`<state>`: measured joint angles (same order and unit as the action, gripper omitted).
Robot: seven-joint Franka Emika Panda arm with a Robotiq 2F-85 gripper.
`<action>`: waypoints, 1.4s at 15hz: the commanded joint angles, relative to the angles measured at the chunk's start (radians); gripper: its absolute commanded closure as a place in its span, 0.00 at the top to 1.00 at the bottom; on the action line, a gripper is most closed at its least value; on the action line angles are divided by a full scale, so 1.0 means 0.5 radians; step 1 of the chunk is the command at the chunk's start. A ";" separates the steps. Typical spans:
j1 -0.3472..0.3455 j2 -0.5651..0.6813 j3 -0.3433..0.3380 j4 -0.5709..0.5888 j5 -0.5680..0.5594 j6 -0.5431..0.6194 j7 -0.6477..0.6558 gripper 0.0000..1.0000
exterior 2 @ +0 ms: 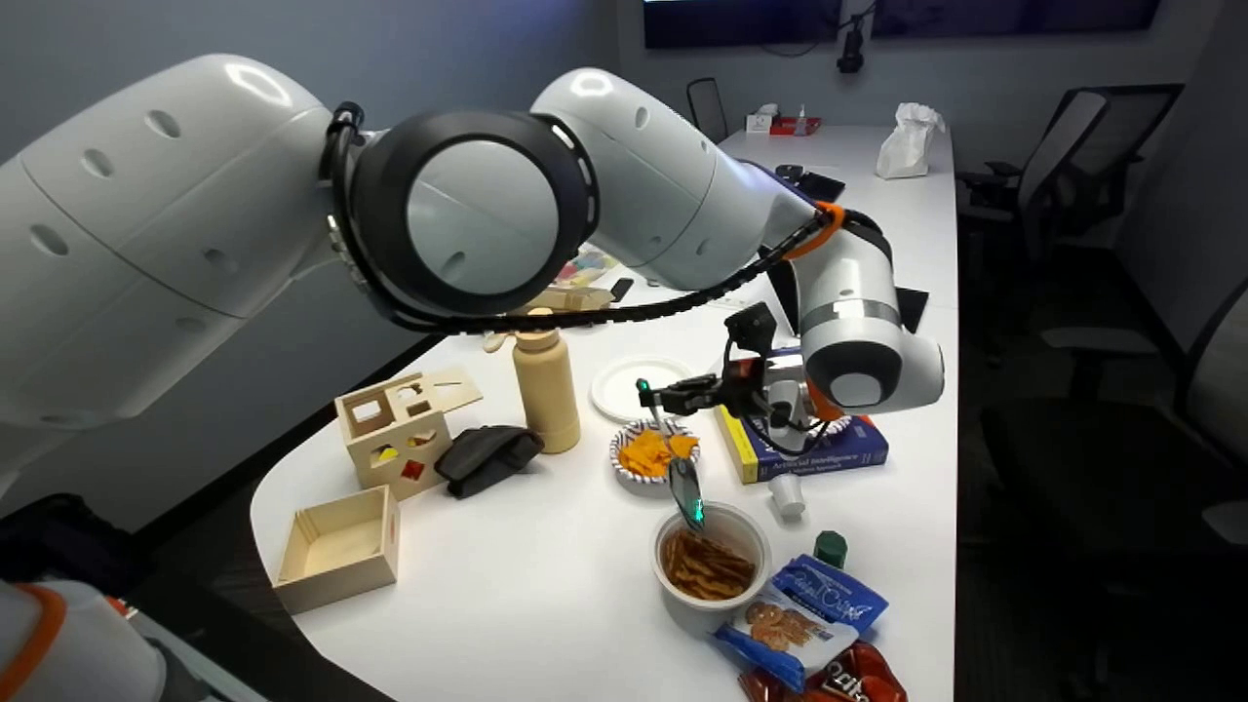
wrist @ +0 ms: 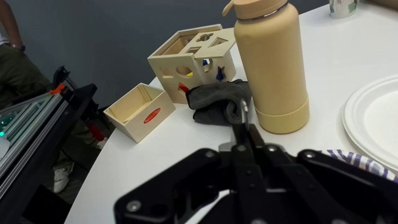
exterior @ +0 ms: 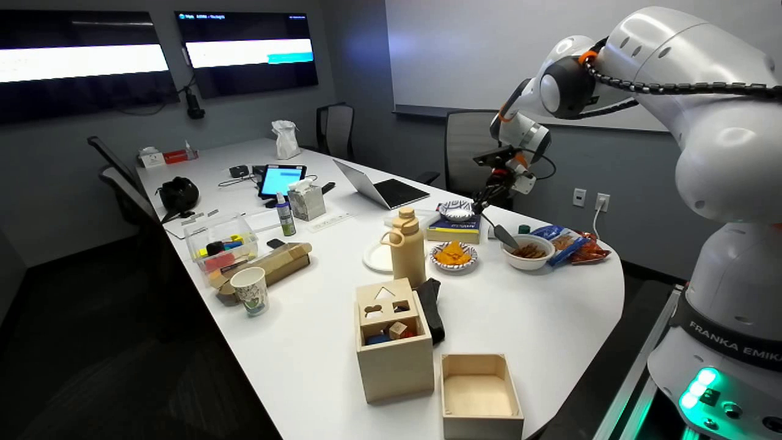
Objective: Pick up the spoon and stir in the bowl
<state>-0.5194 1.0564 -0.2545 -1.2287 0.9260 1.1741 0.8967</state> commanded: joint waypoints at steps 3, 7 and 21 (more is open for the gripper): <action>0.018 0.030 -0.048 0.085 -0.050 0.007 0.154 0.01; 0.013 0.073 -0.042 0.116 -0.088 0.032 0.192 0.01; 0.017 0.181 -0.028 0.189 -0.308 0.251 0.220 0.01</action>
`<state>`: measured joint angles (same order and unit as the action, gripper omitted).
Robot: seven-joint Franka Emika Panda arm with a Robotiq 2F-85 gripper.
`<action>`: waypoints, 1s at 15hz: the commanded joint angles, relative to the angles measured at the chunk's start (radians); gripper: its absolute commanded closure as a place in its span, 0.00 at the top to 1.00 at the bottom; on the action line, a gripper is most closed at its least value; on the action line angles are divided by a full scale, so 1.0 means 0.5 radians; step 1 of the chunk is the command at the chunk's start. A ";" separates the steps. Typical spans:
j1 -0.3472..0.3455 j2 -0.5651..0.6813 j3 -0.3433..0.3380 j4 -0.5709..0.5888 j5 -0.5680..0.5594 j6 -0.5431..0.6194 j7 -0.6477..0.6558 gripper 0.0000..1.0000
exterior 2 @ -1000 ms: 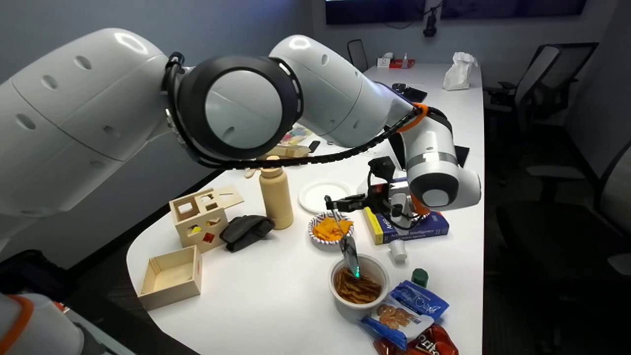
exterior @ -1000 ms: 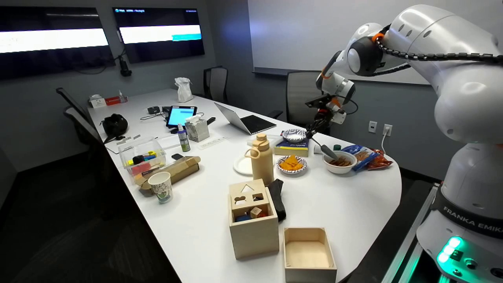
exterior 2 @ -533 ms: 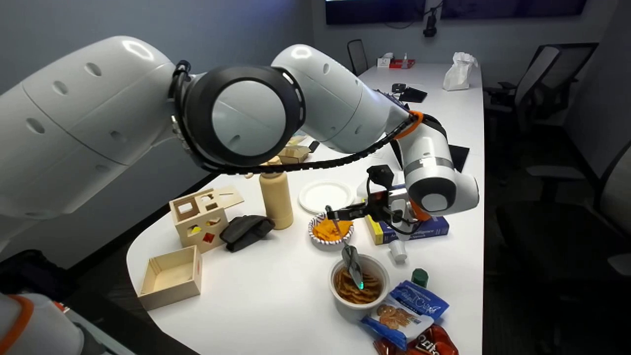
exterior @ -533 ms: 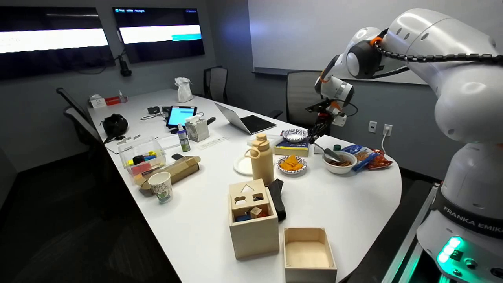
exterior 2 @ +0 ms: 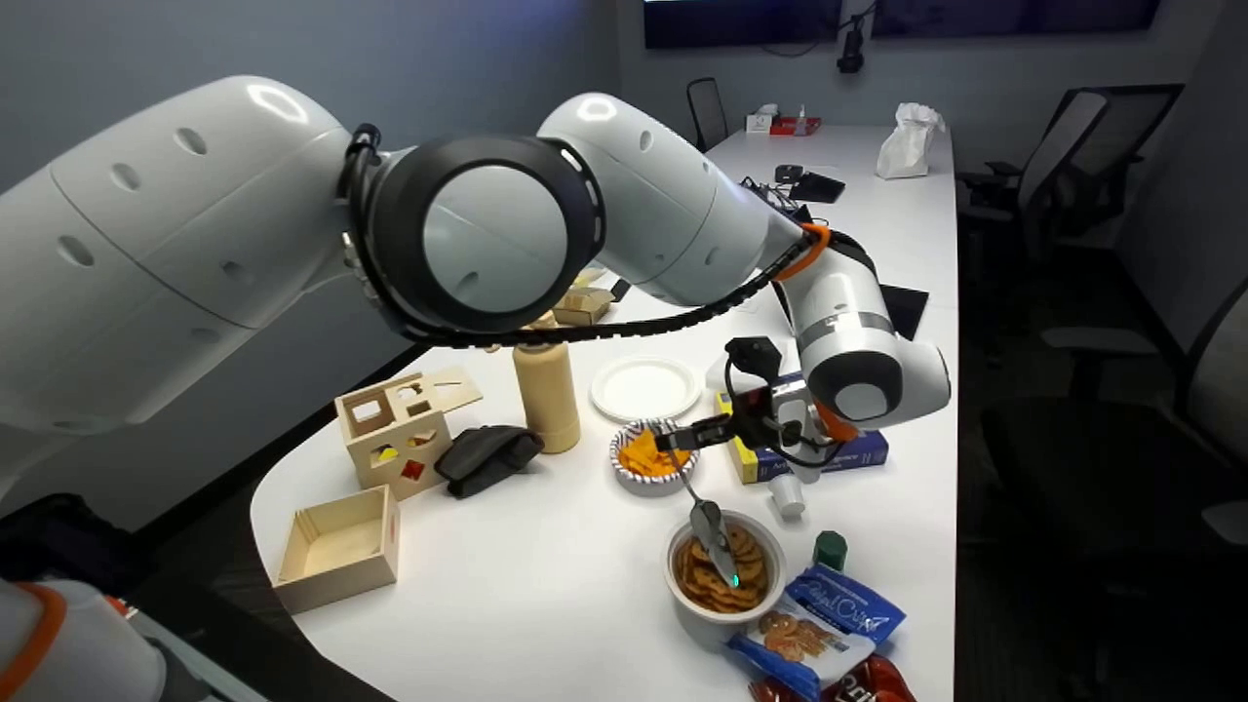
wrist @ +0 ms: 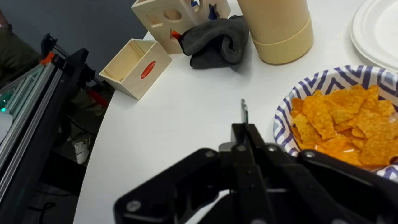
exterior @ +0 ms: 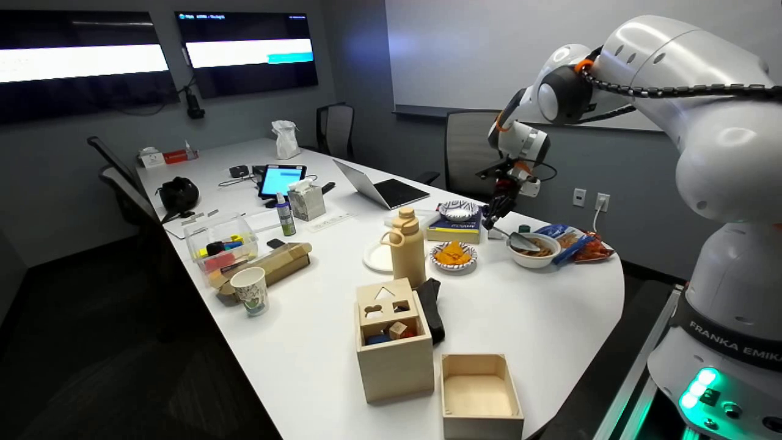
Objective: Pick up the spoon and stir in the bowl
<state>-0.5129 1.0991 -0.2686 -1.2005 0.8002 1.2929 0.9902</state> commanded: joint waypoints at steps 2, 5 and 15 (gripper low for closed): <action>0.000 0.106 0.009 0.145 -0.076 0.002 0.046 0.01; -0.005 0.135 0.038 0.188 -0.087 -0.011 0.024 0.01; -0.004 0.175 0.084 0.245 -0.087 -0.010 0.008 0.90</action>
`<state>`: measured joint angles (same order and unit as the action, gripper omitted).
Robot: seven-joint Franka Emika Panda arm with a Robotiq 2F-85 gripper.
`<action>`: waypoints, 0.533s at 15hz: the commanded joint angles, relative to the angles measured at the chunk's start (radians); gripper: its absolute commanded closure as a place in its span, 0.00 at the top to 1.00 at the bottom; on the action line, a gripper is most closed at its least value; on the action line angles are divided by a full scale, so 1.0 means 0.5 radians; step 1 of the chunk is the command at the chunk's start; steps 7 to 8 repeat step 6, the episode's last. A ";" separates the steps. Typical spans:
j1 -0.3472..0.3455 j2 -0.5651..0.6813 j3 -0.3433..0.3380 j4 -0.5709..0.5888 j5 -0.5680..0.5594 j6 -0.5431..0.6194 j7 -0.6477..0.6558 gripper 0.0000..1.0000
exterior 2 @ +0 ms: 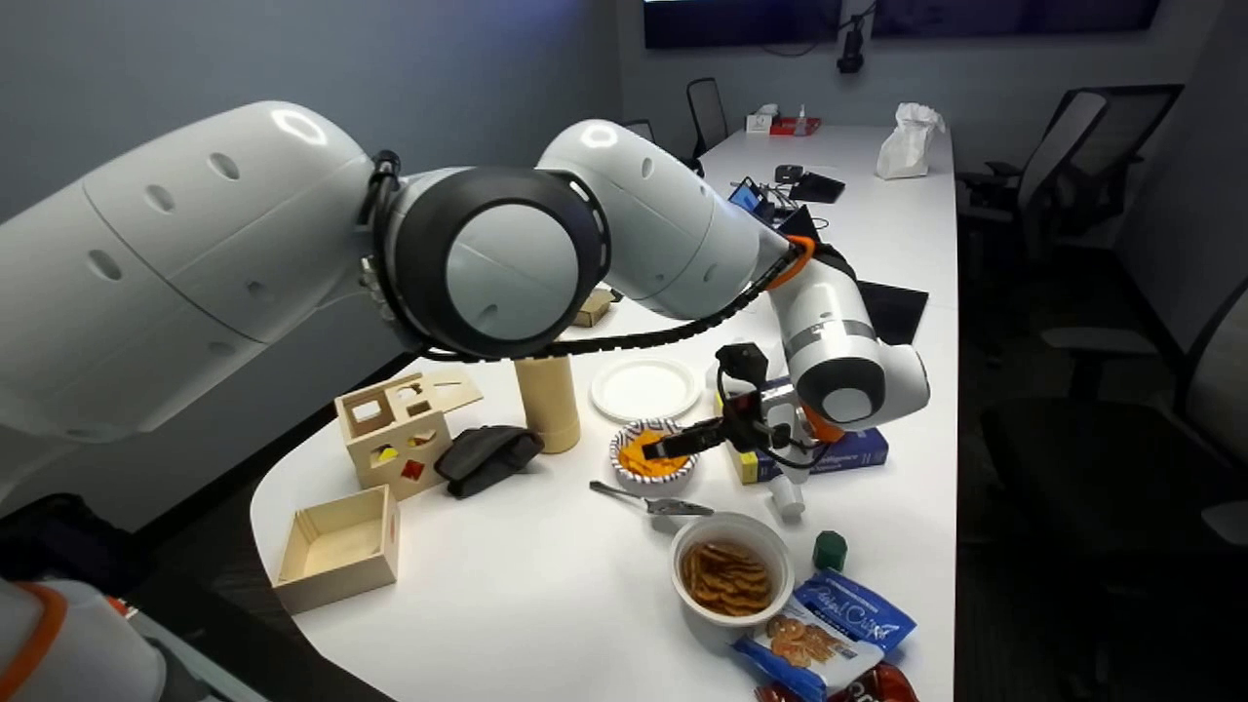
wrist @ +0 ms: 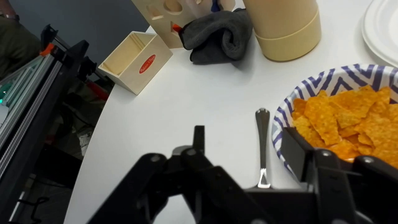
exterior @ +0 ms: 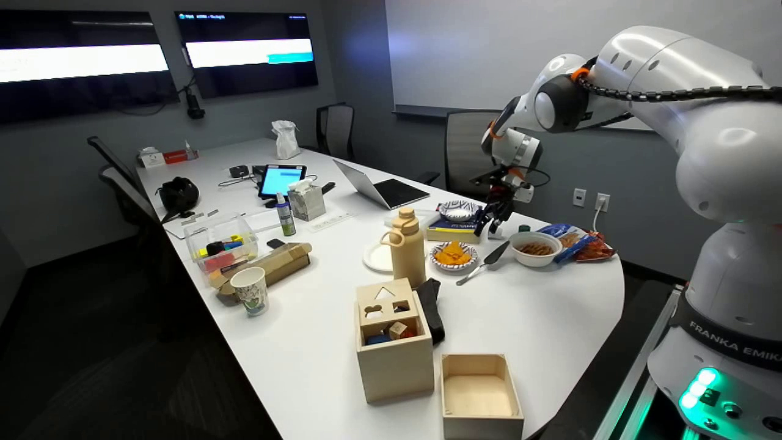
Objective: Pick up the spoon and stir in the bowl
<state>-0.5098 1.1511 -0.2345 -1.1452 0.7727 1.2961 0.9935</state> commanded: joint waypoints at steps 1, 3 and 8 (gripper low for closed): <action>-0.009 0.066 0.018 0.130 -0.029 -0.013 -0.002 0.97; -0.011 0.066 0.023 0.139 -0.028 -0.013 -0.009 1.00; -0.012 0.067 0.025 0.151 -0.030 -0.012 -0.011 1.00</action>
